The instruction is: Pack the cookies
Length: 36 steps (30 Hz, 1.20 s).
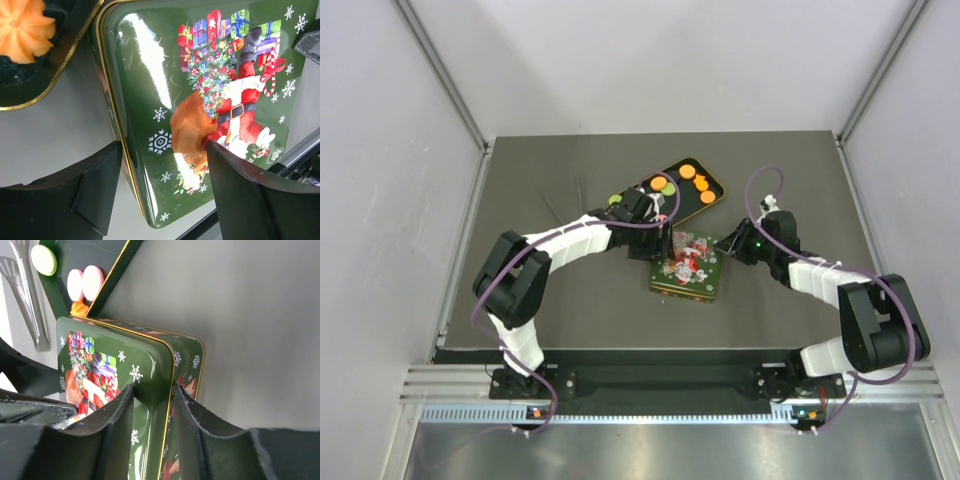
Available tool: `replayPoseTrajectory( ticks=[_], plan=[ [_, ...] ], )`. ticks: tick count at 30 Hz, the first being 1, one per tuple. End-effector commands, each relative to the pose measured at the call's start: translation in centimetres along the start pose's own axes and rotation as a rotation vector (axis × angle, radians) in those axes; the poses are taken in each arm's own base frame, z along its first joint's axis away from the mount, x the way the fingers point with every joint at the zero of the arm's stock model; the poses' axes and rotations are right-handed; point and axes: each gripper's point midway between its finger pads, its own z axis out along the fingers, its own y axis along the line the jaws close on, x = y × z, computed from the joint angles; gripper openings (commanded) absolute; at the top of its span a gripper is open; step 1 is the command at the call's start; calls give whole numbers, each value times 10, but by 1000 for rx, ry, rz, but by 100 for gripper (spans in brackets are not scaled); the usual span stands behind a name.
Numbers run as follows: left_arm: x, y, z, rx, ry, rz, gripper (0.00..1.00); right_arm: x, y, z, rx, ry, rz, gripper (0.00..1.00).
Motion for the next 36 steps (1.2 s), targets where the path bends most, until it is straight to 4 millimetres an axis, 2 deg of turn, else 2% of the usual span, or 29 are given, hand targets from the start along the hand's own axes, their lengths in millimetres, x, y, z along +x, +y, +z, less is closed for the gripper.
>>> replayPoseTrajectory(
  ticks=[1, 5, 13, 18, 19, 22, 23, 25, 26, 28, 29, 32, 35, 36],
  plan=[
    [0, 4, 6, -17, 16, 21, 73, 30, -47, 1, 156, 70, -1, 29],
    [-1, 4, 7, -20, 23, 23, 73, 41, -50, -5, 154, 92, -2, 26],
    [-22, -2, 17, -25, 15, 40, 73, 47, -37, -46, 124, 61, -31, 31],
    [-44, -6, 28, -40, 2, 63, 73, 38, -21, -73, 102, 13, -66, 57],
    [-53, -10, 30, -35, -13, 77, 73, 33, -17, -79, 97, -8, -79, 63],
    [-70, -19, 27, -31, -44, 95, 73, 14, -17, -91, 157, -66, -119, 73],
    [-74, -19, 25, -35, -53, 103, 73, 1, -15, -96, 169, -106, -133, 78],
    [-82, -23, 20, -32, -75, 118, 73, -9, -15, -96, 174, -116, -121, 81],
    [-84, -26, 17, -25, -82, 125, 73, -17, -7, -96, 157, -125, -125, 82],
    [-91, -30, 13, -17, -105, 140, 74, -25, -6, -89, 160, -121, -122, 83],
    [-93, -32, 13, -13, -110, 145, 74, -34, 3, -88, 142, -134, -126, 83],
    [-93, -37, 14, 10, -91, 146, 73, -43, 21, -83, 78, -124, -130, 83],
    [-97, -25, 6, -64, -128, 127, 73, -40, 34, -82, 56, -94, -176, 83],
    [-97, -14, -4, -113, -158, 116, 73, -37, 36, -82, 63, -84, -192, 83]
  ],
)
